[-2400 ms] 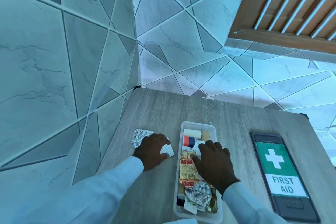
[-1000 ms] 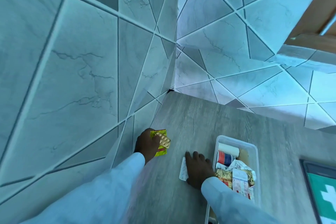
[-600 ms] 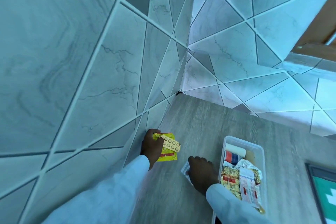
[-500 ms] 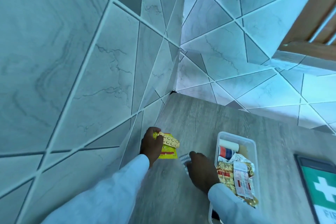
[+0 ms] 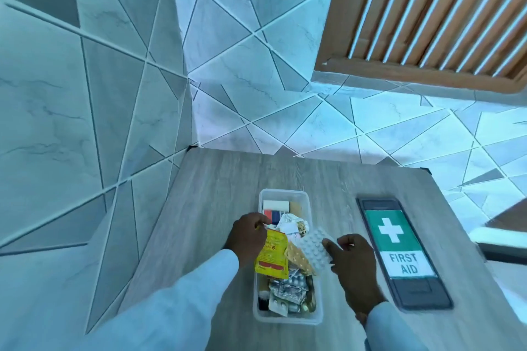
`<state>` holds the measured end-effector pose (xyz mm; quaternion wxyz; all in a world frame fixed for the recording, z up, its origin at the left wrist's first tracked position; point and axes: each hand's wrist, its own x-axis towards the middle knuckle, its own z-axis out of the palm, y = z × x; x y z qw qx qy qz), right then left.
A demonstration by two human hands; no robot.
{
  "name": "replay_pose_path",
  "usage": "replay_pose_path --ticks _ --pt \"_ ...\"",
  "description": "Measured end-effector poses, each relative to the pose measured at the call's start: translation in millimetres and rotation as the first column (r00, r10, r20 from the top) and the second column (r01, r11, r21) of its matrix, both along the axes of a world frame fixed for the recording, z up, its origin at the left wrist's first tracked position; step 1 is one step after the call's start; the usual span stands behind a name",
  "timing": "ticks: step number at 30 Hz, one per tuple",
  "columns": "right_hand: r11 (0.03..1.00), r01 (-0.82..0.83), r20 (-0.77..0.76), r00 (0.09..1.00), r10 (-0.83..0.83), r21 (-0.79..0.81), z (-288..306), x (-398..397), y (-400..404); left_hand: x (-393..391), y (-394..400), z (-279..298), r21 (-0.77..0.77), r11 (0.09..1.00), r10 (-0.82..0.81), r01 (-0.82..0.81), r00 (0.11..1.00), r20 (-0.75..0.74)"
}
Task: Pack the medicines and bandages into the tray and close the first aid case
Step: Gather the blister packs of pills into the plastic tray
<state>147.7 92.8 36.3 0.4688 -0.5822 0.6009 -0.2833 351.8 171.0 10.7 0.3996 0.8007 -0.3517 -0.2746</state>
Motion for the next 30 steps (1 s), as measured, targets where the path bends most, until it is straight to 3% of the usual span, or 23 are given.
replay_pose_path --ticks 3,9,14,21,23,27,30 --pt "0.996 -0.033 0.075 0.997 0.027 0.085 -9.4 -14.9 -5.3 -21.0 -4.7 -7.9 0.07 0.997 -0.028 0.027 1.0 0.005" --pt "0.971 -0.208 0.058 0.978 0.203 0.115 -33.1 -23.8 5.1 -48.9 3.1 -17.1 0.147 0.988 0.041 -0.054 0.995 0.087" --pt "0.911 -0.411 -0.111 0.904 0.413 0.038 -40.7 -27.9 17.3 -59.4 18.2 -20.9 0.228 0.974 -0.037 -0.016 0.974 0.225" --pt "0.731 -0.674 -0.373 0.709 0.599 -0.107 -54.1 -32.1 35.6 -59.6 32.6 -15.0 0.386 0.922 -0.154 -0.034 0.881 0.446" --pt "0.739 -0.662 -0.362 0.724 0.587 -0.124 -50.2 -28.3 37.4 -55.0 37.9 -17.2 0.362 0.932 -0.141 -0.022 0.898 0.418" --pt "0.848 -0.51 -0.257 0.847 0.465 -0.145 -43.1 -19.1 31.7 -40.5 38.6 -17.8 0.288 0.951 -0.21 0.11 0.915 0.344" --pt "0.85 -0.508 -0.281 0.843 0.458 -0.141 -40.7 -14.4 26.7 -30.7 35.2 -14.6 0.243 0.955 -0.239 0.169 0.926 0.294"
